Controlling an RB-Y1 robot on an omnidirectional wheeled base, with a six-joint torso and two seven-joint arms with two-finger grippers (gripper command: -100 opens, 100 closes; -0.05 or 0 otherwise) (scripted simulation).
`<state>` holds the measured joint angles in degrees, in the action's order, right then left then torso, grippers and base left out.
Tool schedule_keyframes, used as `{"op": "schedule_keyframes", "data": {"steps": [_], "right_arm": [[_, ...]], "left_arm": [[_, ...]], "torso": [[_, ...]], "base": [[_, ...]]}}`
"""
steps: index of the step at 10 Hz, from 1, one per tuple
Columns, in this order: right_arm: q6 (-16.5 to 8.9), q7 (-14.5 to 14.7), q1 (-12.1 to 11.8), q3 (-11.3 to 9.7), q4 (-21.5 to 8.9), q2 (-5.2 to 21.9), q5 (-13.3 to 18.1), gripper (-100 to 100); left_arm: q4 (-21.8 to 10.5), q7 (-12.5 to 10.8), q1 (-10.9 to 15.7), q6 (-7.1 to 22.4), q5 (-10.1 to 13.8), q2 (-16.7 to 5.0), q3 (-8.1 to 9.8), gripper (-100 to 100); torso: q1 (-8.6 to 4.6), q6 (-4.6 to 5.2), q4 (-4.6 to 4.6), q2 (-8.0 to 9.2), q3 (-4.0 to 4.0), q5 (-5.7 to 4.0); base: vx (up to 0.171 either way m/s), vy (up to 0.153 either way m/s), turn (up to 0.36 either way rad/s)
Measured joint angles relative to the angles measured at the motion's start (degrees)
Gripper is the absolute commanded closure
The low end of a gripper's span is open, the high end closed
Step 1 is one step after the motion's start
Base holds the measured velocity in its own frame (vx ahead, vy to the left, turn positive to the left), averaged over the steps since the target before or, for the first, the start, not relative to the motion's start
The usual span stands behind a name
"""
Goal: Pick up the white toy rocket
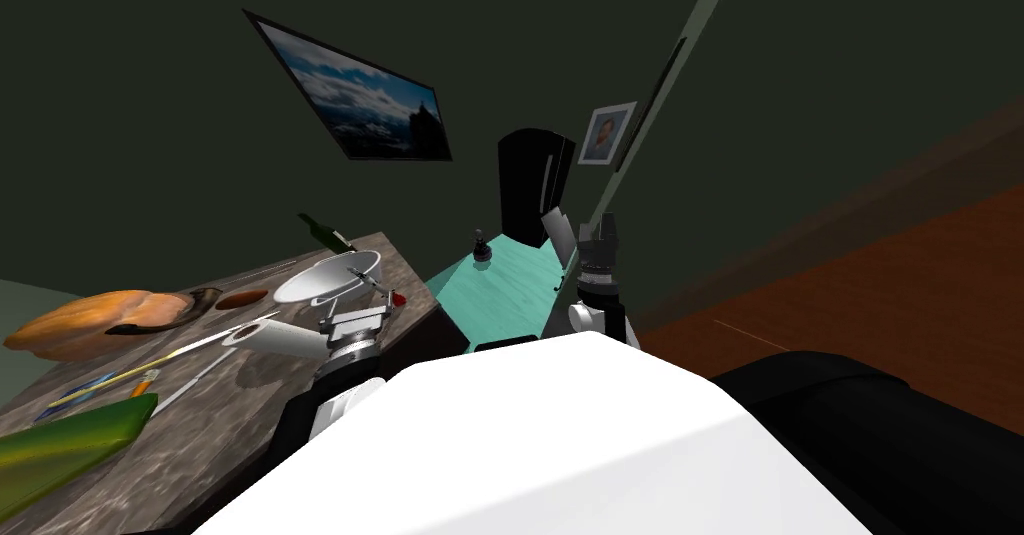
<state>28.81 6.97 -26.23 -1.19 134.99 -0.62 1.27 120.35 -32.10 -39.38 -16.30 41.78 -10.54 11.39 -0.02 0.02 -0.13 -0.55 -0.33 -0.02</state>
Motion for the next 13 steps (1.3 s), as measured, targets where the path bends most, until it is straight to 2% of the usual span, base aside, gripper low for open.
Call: {"op": "schedule_keyframes", "data": {"steps": [4, 7, 10, 12, 13], "right_arm": [[0.0, 0.0, 0.0, 0.0, 0.0, 0.0, 0.0, 0], [0.0, 0.0, 0.0, 0.0, 0.0, 0.0, 0.0, 0], [0.0, 0.0, 0.0, 0.0, 0.0, 0.0, 0.0, 0], [0.0, 0.0, 0.0, 0.0, 0.0, 0.0, 0.0, 0], [0.0, 0.0, 0.0, 0.0, 0.0, 0.0, 0.0, 0]], "left_arm": [[-2.4, -5.4, 0.6, 0.5, 7.1, 0.8, 2.36, -100], [-3.1, -8.8, 0.6, 0.9, 12.0, 3.0, 3.68, -100], [-4.0, -11.4, 1.2, 1.2, 15.5, 6.0, 4.84, -100], [-5.2, -13.1, 1.3, 0.4, 16.7, 7.8, 4.82, -100], [-5.3, -13.3, 1.6, 0.6, 17.3, 9.3, 5.14, -100]], "torso": [[0.08, 0.01, -0.06, -0.27, -0.16, 0.02], [0.12, 0.01, -0.03, -0.09, -0.06, 0.02], [0.18, 0.02, -0.01, 0.00, -0.01, 0.04], [0.17, 0.03, 0.03, 0.18, 0.09, 0.04], [0.15, 0.03, 0.05, 0.25, 0.13, 0.03]], "base": [[0.189, -0.026, 0.123], [0.139, -0.016, 0.089], [0.113, -0.005, 0.067], [0.058, -0.014, 0.027], [0.021, -0.006, 0.004]]}}
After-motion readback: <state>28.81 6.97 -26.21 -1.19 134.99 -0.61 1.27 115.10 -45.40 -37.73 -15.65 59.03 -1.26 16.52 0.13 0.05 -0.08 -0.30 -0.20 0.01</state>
